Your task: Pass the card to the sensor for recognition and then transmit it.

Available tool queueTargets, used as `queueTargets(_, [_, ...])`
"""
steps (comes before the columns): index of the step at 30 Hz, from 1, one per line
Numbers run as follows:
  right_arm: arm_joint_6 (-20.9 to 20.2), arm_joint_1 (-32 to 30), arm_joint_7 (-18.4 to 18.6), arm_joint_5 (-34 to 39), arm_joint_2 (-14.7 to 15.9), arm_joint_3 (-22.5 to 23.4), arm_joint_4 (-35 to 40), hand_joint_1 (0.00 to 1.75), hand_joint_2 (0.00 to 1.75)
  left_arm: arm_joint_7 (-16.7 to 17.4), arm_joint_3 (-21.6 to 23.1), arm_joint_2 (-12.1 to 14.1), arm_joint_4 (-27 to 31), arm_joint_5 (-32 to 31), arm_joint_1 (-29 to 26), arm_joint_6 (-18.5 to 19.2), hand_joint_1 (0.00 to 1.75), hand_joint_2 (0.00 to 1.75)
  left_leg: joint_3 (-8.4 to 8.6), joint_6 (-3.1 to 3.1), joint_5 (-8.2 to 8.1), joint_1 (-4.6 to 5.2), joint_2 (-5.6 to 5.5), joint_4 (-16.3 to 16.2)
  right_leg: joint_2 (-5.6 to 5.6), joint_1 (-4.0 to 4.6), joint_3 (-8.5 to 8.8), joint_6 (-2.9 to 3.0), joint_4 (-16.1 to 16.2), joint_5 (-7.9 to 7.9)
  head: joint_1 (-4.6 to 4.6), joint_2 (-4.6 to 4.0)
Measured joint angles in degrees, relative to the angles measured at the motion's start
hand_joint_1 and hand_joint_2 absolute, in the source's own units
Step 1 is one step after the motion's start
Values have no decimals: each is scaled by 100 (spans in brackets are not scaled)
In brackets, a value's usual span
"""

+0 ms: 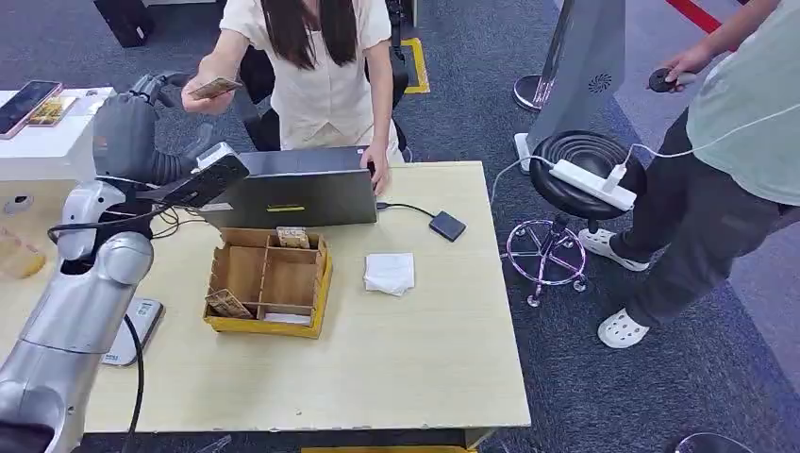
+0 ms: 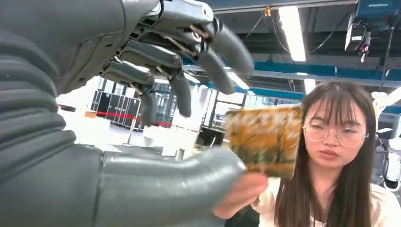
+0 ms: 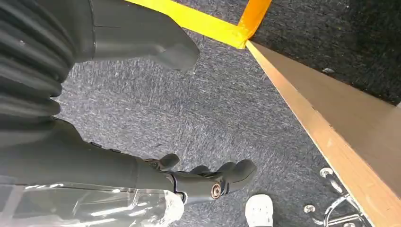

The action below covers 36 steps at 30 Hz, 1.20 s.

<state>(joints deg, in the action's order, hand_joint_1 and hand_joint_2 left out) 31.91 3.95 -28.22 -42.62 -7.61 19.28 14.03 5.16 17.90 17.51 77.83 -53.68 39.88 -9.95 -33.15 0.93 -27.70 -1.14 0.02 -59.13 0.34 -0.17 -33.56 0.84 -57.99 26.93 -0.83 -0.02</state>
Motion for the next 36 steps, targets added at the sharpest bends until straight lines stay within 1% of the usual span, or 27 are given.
queueTargets(3, [0,0,0,-4,0,0,0,0,175,0,0,-2,-26,-35,-9,-13,0,0,0,0,0,0,0,0,0,0,0,0,0,0,0,0])
queueTargets(9, [2,-2,17,-9,0,0,0,0,175,20,0,11,-44,-158,-66,-153,0,0,0,0,0,0,0,1,0,0,0,0,0,0,0,0])
queueTargets(13, [2,-6,31,-24,0,0,0,0,175,142,-7,127,-105,-418,-80,-337,0,0,-1,0,0,0,0,1,0,0,0,0,-1,0,0,0])
queueTargets(14, [2,-5,39,-31,0,0,0,0,175,173,-22,179,-158,-494,-79,-383,0,175,0,0,0,0,1,1,0,0,0,0,-1,0,0,0])
queueTargets(19, [0,-5,61,-61,0,0,0,0,175,221,-136,350,-505,-671,-73,-457,0,175,0,1,0,-1,1,1,1,1,0,0,-3,0,0,0])
queueTargets(22, [0,-3,70,-74,0,-2,0,0,175,280,-260,442,-765,-759,-75,-573,0,175,-1,1,0,-2,1,2,1,1,1,0,-3,0,2,0])
queueTargets(27, [0,-3,87,-76,0,-7,0,0,175,426,-496,712,-1329,-1091,-78,-817,0,175,-1,1,0,-1,4,2,5,1,0,1,-4,0,0,0])
queueTargets(31, [0,-4,101,-76,0,-7,0,0,175,446,-752,899,-1740,-1172,-83,-1021,0,175,-2,1,0,-3,3,3,4,2,-1,1,-5,1,2,0])
queueTargets(36, [2,-6,101,-74,0,-7,0,0,175,585,-1112,1266,-2242,-1366,-176,-1298,0,175,-3,1,0,-3,8,4,13,3,-4,2,-6,2,2,0])
